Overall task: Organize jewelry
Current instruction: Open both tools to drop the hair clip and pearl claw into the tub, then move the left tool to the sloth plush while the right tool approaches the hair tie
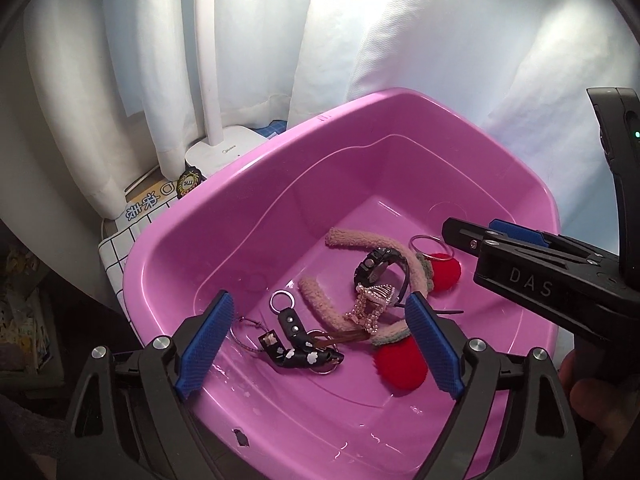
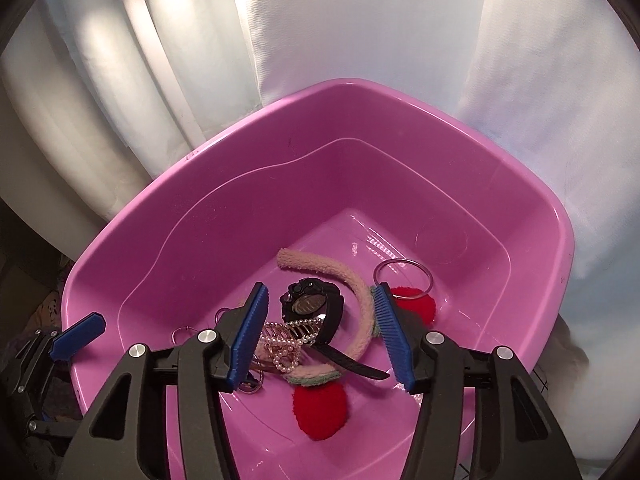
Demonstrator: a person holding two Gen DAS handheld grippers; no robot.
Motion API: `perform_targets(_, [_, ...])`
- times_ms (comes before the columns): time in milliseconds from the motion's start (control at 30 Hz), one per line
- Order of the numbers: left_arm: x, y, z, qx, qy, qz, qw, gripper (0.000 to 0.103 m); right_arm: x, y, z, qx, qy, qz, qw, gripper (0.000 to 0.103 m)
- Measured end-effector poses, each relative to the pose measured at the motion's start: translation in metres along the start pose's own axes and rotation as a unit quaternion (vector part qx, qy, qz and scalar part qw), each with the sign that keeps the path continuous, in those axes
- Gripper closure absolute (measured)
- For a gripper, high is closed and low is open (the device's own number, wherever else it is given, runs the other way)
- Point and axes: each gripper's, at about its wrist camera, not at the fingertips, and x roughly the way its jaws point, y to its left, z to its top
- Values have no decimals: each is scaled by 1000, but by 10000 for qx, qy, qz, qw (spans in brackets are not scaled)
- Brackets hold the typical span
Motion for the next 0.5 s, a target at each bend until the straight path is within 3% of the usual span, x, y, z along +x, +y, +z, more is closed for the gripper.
perform_targets(233, [-19,-3,-2,160,-294,190,9993,8,-7,0,1,37,-51,44,10000,31])
perform_targets(500, [-41,-3,-9,389,-572,330,9971,7,-24,1,-4,129,-185,64,9997,29])
